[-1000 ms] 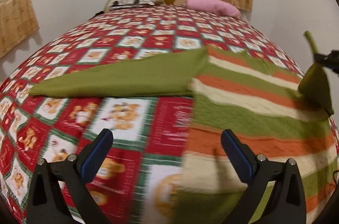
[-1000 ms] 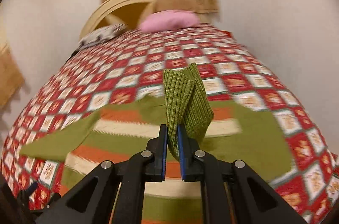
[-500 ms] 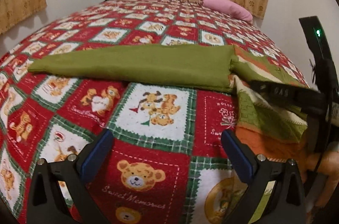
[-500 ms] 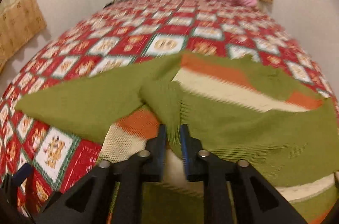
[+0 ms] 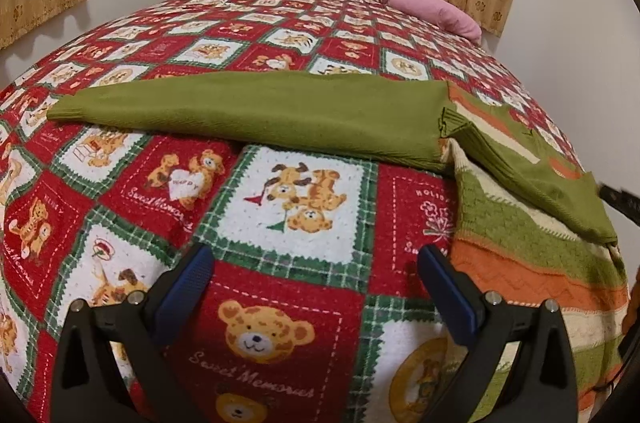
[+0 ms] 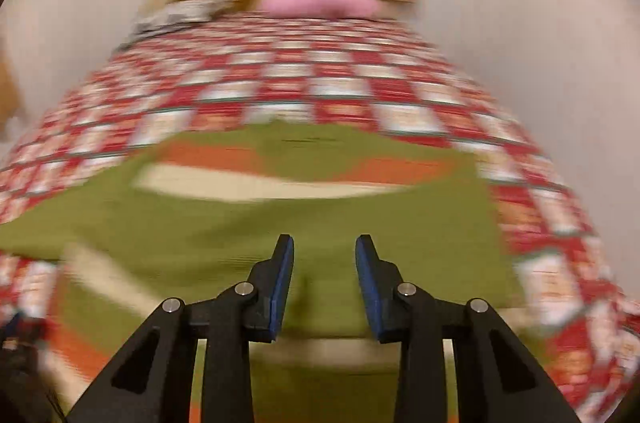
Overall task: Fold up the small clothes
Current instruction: 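Fold the held sleeve across the sweater body and release it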
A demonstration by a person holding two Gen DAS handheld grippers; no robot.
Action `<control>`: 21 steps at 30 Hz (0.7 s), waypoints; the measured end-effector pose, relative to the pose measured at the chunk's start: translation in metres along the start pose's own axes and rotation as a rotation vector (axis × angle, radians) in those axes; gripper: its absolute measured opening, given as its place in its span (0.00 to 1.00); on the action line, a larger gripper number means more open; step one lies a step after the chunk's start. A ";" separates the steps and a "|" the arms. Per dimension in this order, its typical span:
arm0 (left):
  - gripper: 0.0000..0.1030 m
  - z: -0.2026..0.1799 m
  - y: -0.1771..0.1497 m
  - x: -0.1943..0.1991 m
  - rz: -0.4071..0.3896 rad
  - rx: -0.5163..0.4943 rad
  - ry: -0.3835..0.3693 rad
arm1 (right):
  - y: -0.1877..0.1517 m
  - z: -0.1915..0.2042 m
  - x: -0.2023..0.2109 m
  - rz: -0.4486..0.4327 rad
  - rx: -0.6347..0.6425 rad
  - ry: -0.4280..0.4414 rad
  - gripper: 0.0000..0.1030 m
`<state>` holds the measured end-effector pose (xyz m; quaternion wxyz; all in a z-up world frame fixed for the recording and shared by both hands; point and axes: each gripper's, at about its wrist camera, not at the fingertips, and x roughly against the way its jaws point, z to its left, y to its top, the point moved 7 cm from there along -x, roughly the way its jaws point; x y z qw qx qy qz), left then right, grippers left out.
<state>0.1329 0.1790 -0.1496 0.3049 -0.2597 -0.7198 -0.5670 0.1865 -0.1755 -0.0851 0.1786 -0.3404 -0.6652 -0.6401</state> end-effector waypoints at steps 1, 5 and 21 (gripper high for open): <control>1.00 0.000 0.000 0.000 0.001 -0.003 0.005 | -0.004 -0.024 -0.010 0.025 0.003 -0.046 0.32; 1.00 0.000 -0.001 -0.002 0.010 -0.020 0.029 | -0.027 -0.066 -0.046 0.151 0.039 -0.088 0.04; 1.00 -0.003 -0.003 -0.006 0.028 -0.054 0.083 | -0.013 0.030 0.016 0.012 0.028 0.226 0.01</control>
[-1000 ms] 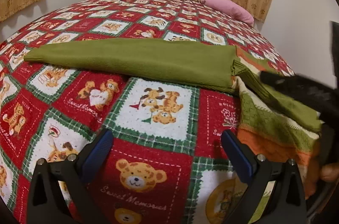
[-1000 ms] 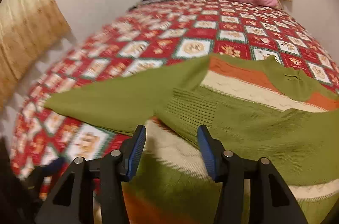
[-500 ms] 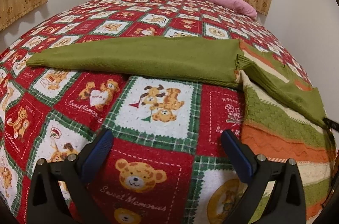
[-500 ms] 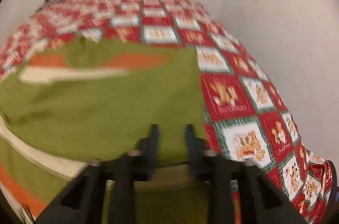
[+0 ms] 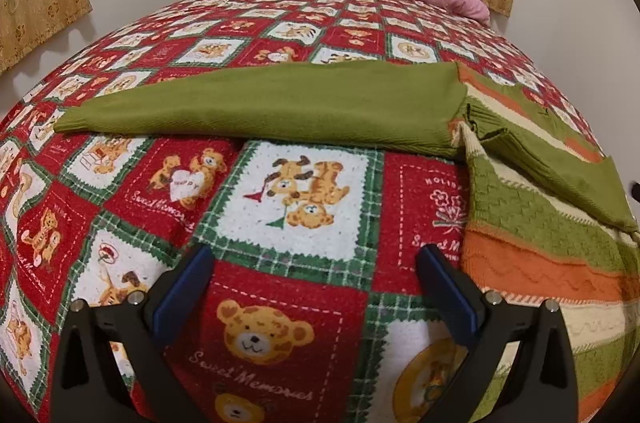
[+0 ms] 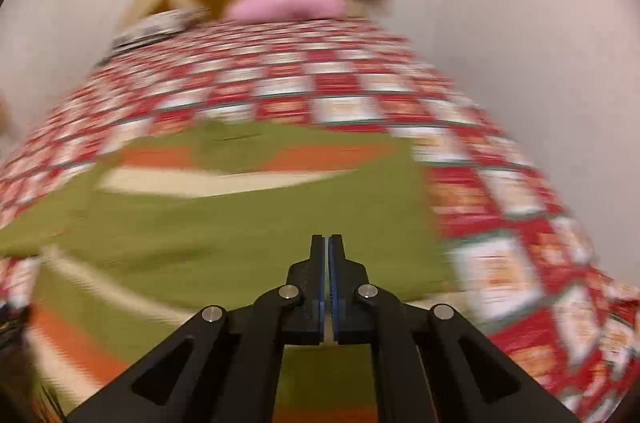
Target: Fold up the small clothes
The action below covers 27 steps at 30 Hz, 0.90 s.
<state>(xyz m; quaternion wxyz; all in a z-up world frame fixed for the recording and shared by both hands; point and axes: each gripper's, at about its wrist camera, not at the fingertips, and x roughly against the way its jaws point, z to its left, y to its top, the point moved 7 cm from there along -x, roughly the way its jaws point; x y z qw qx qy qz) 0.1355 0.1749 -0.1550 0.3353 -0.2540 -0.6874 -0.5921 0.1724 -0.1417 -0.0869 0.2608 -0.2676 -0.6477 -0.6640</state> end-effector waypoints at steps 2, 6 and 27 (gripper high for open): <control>1.00 0.000 0.000 0.000 -0.002 0.007 -0.007 | -0.002 0.065 -0.012 0.018 0.062 0.113 0.01; 1.00 0.000 0.000 0.001 -0.004 0.014 -0.016 | -0.008 0.148 -0.039 0.074 0.104 0.244 0.01; 0.44 0.213 0.085 -0.047 0.006 0.550 0.157 | -0.040 0.140 0.077 -0.157 0.151 0.237 0.67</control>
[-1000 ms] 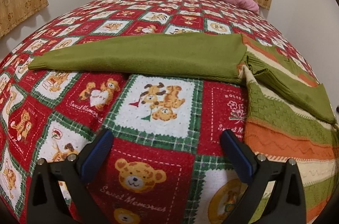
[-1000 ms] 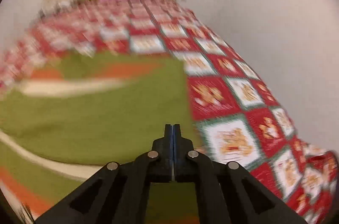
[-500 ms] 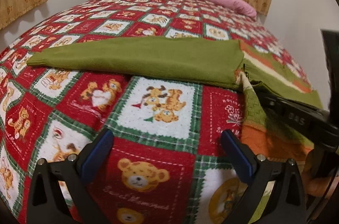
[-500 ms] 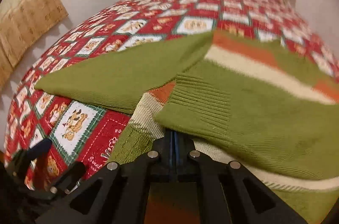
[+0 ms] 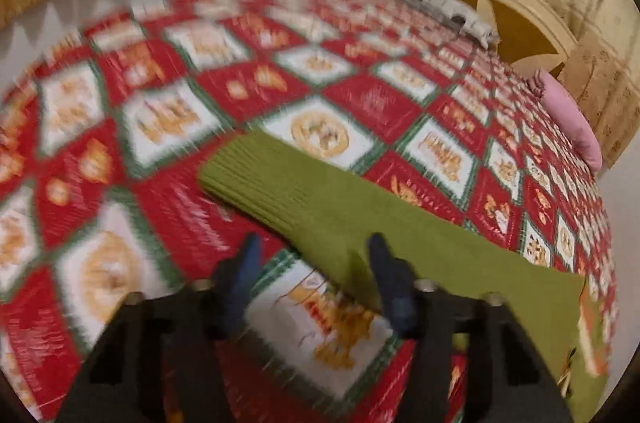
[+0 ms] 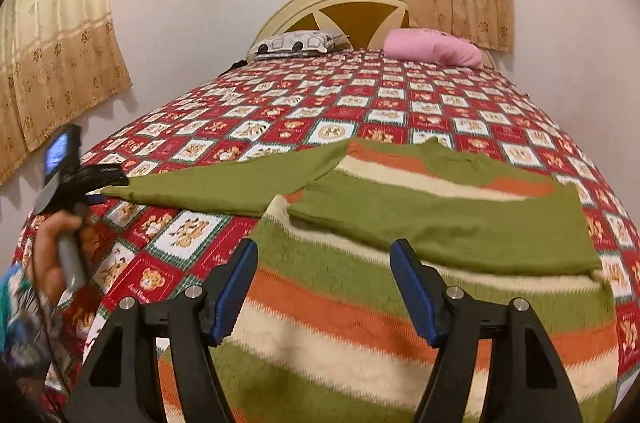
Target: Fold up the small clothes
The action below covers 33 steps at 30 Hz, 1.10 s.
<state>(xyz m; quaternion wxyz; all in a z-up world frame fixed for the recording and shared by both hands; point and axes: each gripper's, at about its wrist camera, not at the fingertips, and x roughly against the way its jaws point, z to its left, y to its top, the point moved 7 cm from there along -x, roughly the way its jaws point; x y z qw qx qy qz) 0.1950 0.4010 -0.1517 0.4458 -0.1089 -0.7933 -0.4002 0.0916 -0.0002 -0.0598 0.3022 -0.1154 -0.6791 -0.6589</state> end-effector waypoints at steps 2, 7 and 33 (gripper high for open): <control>0.43 0.000 0.000 -0.009 -0.011 0.044 -0.014 | -0.003 -0.002 0.002 0.007 0.001 -0.009 0.67; 0.08 -0.010 0.005 -0.016 -0.033 0.103 -0.094 | -0.009 -0.019 0.002 0.031 -0.031 -0.051 0.67; 0.09 -0.354 -0.264 0.087 0.044 -0.811 -0.397 | -0.062 -0.169 0.029 0.089 -0.419 -0.170 0.67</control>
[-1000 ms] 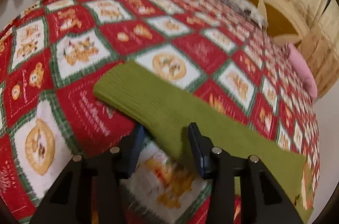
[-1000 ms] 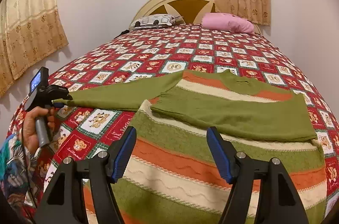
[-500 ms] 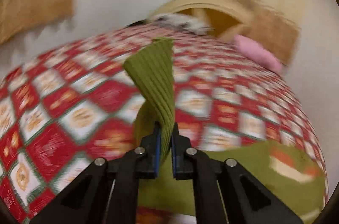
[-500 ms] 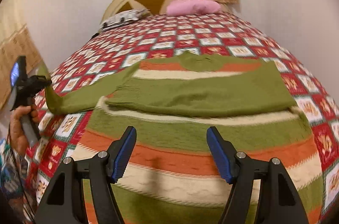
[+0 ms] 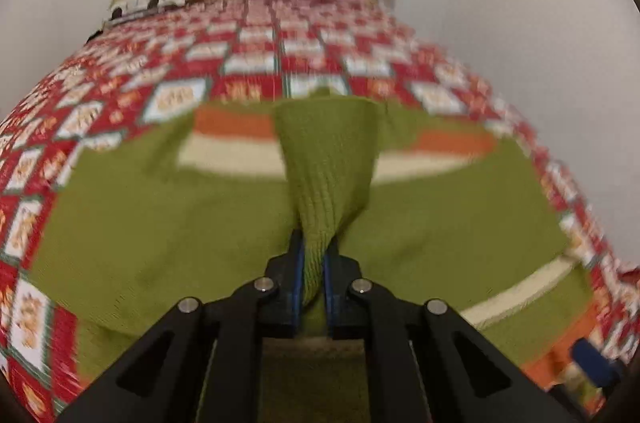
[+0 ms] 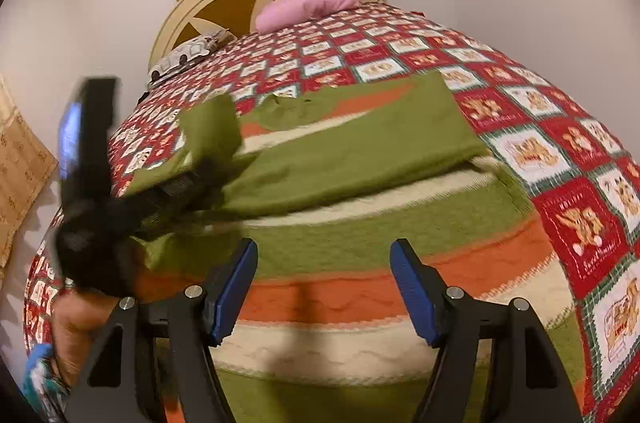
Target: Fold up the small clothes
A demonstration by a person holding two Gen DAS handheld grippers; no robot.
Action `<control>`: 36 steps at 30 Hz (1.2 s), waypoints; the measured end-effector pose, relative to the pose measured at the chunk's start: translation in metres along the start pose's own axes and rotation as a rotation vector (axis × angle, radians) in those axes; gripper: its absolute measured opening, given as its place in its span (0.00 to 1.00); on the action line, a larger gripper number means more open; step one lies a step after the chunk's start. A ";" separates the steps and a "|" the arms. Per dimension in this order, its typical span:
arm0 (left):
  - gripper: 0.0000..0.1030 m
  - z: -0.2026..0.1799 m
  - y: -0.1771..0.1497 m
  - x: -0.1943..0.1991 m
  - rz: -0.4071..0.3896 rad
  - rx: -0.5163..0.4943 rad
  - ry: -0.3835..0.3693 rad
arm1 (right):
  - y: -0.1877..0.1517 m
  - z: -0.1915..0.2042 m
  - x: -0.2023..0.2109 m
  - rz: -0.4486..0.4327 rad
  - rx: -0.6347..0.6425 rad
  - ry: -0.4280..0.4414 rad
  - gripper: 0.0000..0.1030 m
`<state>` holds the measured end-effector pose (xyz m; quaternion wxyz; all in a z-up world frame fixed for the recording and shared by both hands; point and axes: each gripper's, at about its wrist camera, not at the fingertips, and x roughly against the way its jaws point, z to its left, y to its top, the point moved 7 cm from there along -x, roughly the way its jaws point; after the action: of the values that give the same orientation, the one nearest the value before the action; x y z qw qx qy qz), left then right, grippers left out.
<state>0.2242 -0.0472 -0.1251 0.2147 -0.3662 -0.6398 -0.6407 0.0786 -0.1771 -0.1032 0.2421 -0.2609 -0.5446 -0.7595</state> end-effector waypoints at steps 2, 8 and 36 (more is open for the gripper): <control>0.18 0.002 -0.004 0.004 0.011 0.002 -0.013 | 0.000 -0.009 0.000 0.003 -0.019 -0.003 0.67; 0.96 0.044 -0.021 0.063 -0.059 0.070 -0.028 | 0.012 -0.025 0.004 0.001 -0.088 0.022 0.67; 1.00 0.126 -0.068 0.049 -0.055 0.382 0.033 | 0.151 0.101 -0.042 -0.095 0.302 -0.032 0.09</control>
<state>0.1669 0.0917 -0.1441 0.2733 -0.2906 -0.7558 -0.5192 0.2217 -0.1212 0.0026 0.2338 -0.2076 -0.6682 -0.6751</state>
